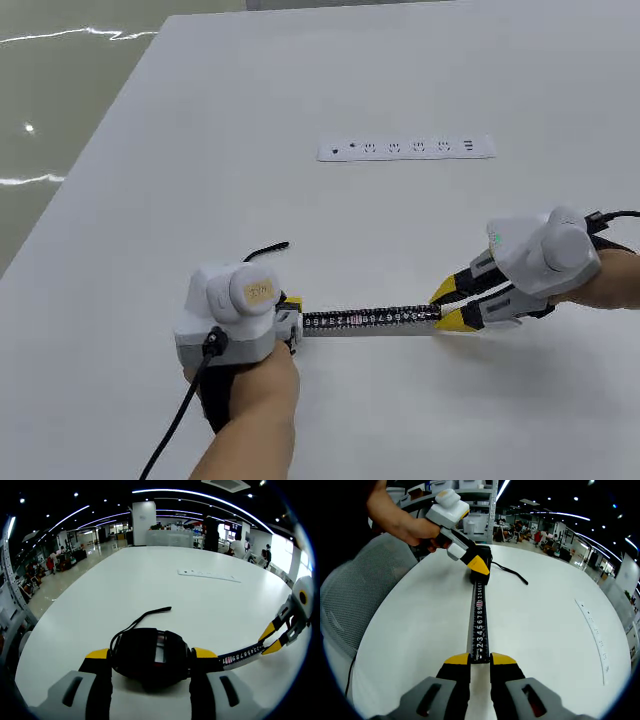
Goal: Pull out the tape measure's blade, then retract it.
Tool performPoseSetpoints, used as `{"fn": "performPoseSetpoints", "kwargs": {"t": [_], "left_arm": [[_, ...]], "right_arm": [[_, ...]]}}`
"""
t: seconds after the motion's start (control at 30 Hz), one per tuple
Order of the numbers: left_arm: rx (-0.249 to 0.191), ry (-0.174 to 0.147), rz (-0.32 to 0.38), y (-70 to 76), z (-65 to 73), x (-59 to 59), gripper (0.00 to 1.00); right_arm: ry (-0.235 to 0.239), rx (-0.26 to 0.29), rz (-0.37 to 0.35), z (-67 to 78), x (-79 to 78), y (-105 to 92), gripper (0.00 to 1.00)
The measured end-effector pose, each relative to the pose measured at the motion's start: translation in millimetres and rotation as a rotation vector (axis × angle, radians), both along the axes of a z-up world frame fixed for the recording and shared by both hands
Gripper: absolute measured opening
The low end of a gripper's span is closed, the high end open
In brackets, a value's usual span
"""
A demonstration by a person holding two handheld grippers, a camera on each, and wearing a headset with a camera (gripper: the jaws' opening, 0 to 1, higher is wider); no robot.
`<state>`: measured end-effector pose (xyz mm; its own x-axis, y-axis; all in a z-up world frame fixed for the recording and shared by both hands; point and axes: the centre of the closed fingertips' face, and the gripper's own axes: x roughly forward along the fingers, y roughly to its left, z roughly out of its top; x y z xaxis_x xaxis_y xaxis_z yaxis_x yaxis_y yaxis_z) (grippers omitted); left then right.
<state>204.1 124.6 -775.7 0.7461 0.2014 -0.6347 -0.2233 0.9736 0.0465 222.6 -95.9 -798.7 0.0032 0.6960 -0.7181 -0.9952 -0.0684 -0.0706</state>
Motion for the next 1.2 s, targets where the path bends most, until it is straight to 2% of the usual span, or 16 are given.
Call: {"fn": "performPoseSetpoints", "kwargs": {"t": [0.73,0.83,1.2], "left_arm": [[-0.002,0.002,0.001,-0.7,-0.7,-0.3,0.58],[-0.004,0.003,0.000,0.6,-2.2,1.5,0.58],[-0.006,-0.004,-0.004,-0.3,-1.6,0.8,0.59]], "right_arm": [[-0.009,0.014,0.019,6.5,-2.1,14.1,0.14],[-0.010,0.015,0.022,3.1,1.2,14.4,0.14],[-0.012,0.014,0.026,4.7,-1.7,16.9,0.14]]}}
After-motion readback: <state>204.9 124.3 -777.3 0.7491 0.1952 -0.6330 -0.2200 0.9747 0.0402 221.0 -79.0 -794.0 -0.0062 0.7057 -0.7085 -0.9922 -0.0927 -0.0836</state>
